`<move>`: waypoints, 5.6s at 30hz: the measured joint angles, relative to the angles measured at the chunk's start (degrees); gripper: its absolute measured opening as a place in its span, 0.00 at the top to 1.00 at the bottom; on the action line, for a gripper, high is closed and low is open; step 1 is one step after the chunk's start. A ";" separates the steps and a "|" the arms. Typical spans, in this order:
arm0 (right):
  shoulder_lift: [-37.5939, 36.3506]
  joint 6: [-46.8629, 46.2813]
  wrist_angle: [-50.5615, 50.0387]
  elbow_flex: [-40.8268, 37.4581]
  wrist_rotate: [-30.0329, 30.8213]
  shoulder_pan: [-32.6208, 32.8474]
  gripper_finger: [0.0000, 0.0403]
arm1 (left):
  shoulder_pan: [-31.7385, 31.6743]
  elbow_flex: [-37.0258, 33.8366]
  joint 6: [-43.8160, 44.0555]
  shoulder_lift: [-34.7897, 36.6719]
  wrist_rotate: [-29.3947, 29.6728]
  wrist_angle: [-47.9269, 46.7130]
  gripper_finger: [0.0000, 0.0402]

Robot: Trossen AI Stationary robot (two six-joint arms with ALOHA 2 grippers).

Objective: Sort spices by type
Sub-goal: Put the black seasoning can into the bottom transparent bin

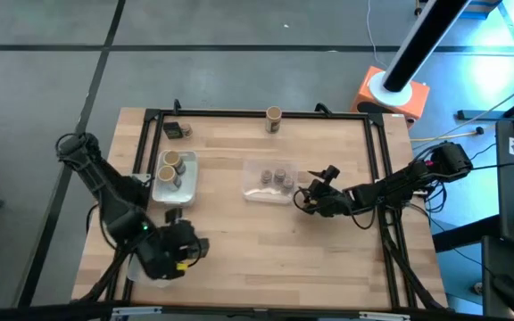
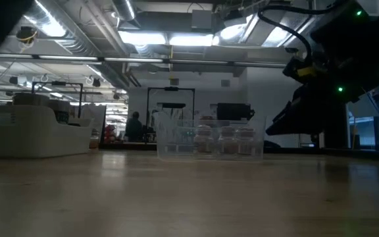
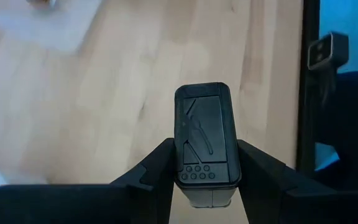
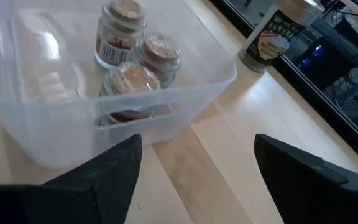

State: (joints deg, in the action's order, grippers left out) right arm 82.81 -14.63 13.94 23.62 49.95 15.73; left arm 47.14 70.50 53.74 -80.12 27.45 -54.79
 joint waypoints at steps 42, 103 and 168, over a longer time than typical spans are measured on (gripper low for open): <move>0.00 -0.07 2.90 0.00 1.49 0.00 0.23 | 20.86 -13.39 34.61 -3.74 0.40 -4.53 0.68; 0.00 7.52 1.11 -0.02 2.13 -0.02 0.23 | -48.07 -9.09 -17.87 17.77 9.76 -4.51 0.23; 0.00 17.96 3.10 -3.61 -22.57 -16.90 0.23 | -102.38 -7.87 -91.86 -11.06 -1.42 -2.78 0.25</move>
State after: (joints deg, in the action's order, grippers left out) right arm 82.81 3.33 17.04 20.01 27.38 -1.17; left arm -55.24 62.63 -38.12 -91.18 26.03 -57.57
